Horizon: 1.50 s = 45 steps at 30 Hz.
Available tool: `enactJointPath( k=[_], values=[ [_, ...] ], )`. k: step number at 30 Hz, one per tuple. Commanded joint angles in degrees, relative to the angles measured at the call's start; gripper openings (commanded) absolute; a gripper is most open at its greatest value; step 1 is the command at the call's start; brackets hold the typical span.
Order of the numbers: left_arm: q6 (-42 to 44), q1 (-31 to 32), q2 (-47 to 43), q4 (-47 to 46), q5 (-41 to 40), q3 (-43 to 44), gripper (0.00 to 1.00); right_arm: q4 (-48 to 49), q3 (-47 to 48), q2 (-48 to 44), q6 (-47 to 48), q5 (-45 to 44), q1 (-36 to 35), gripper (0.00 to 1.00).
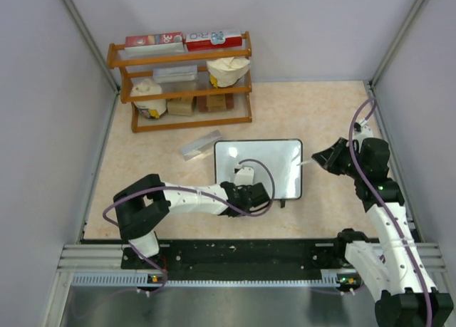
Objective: Write a sentence on the whiteboard
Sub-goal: Move the whiteboard stand to the center of the board.
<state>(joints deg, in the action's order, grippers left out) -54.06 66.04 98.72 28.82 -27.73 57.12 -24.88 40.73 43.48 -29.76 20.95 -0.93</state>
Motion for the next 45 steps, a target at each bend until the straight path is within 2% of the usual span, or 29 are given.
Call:
enactJointPath(
  k=[1,4,7,8,9,11,12,14,32,39,43,45],
  values=[
    [-6.40,7.59,-1.16,11.43,5.58,-1.58,0.00,2.56,-0.74,-2.44,-1.09,2.25,0.58,0.00],
    [-9.12,9.36,-0.19,12.58,5.75,-1.31,0.01,2.04,-1.26,-3.58,-1.09,2.78,0.58,0.00],
    [-9.83,10.68,0.77,12.23,5.93,-1.05,0.09,1.59,-2.05,-5.24,-1.35,3.57,0.58,0.00],
    [-9.83,10.86,0.95,12.31,5.75,-0.44,0.13,1.59,-2.23,-5.60,-1.70,3.83,0.58,0.00],
    [-9.66,11.30,1.30,12.31,5.49,-0.17,0.34,1.33,-2.32,-6.04,-1.79,4.10,0.58,0.00],
    [-9.48,12.18,1.74,12.14,5.23,0.61,0.46,1.07,-2.50,-7.18,-2.23,4.89,0.58,0.00],
    [-9.13,12.36,2.26,12.23,5.14,0.97,0.56,0.89,-2.24,-7.53,-2.23,5.06,0.58,0.00],
    [-8.17,12.71,3.32,11.88,5.14,2.11,0.60,0.54,-1.88,-8.41,-2.41,5.68,0.58,0.00],
    [8.44,12.80,10.88,1.51,6.27,11.60,0.60,-1.39,2.16,-9.12,-1.35,3.49,0.58,0.00],
    [10.03,12.89,9.05,-2.45,4.97,10.82,0.47,-2.98,3.65,-9.56,-0.92,-1.17,0.58,0.00],
    [11.52,12.71,2.72,-8.06,5.75,3.90,0.43,-3.15,4.79,-9.21,-0.65,-1.53,0.58,0.00],
    [12.75,12.36,-0.53,-11.32,6.28,2.12,0.36,-2.98,5.49,-8.95,-0.74,-1.27,0.58,0.00]
  ],
)
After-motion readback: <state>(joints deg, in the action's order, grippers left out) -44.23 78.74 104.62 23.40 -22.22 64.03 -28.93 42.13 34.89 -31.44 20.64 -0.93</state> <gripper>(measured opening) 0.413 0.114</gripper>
